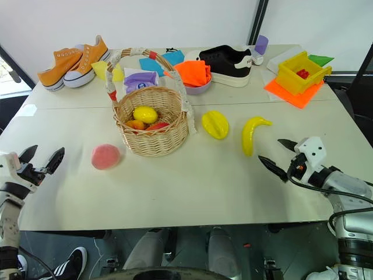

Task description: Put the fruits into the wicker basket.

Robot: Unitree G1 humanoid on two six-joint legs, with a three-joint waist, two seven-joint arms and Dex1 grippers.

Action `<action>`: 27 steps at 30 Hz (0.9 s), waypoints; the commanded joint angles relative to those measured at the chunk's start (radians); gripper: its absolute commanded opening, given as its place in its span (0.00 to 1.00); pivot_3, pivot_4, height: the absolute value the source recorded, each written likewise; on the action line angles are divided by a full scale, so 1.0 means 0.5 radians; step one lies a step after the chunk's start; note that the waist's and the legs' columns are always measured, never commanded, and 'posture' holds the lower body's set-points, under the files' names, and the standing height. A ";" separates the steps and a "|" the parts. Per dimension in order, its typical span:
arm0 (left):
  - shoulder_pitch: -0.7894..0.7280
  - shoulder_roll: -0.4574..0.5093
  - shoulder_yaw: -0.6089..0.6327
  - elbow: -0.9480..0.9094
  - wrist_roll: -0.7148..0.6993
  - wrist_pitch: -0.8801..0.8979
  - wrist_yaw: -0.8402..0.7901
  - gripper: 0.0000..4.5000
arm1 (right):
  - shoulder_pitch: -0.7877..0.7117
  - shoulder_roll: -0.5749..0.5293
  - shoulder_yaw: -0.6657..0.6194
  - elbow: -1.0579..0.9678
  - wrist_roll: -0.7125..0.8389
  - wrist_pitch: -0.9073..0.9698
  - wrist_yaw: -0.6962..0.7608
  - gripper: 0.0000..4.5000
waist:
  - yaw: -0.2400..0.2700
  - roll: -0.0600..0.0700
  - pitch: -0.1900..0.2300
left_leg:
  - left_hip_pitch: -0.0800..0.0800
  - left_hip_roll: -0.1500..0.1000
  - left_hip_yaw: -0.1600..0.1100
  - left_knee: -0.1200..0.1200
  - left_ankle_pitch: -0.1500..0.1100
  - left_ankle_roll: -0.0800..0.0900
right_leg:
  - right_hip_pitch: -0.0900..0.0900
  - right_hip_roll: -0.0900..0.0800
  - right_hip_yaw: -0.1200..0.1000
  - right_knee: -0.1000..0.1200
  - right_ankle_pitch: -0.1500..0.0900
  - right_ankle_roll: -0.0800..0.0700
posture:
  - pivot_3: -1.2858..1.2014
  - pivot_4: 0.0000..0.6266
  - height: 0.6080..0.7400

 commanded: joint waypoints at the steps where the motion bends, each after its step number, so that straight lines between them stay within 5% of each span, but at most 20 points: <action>1: -0.019 0.016 0.054 0.026 -0.012 -0.105 -0.026 1.00 | 0.003 -0.010 -0.060 -0.053 0.033 -0.052 -0.004 0.99 | 0.000 0.000 0.000 | 0.000 0.000 0.000 0.000 0.000 0.000 | 0.000 0.000 0.000 0.000 0.000 0.000 | 0.52 0.24 1.00; 19: -0.145 0.058 0.045 0.019 -0.083 -0.088 -0.139 1.00 | -0.076 0.120 -0.040 -0.299 0.248 0.243 -0.183 0.99 | 0.003 0.000 0.000 | 0.000 0.000 0.000 0.000 0.000 0.000 | 0.000 0.000 0.000 0.000 0.000 0.000 | 0.52 0.24 1.00; 27: 0.002 0.053 0.000 -0.330 -0.281 0.011 -0.448 1.00 | -0.147 0.270 0.010 -0.386 0.146 0.167 -0.408 0.99 | -0.001 0.000 0.000 | 0.000 0.000 0.000 0.000 0.000 -0.001 | 0.000 0.000 0.001 -0.001 0.000 -0.001 | 0.52 0.24 1.00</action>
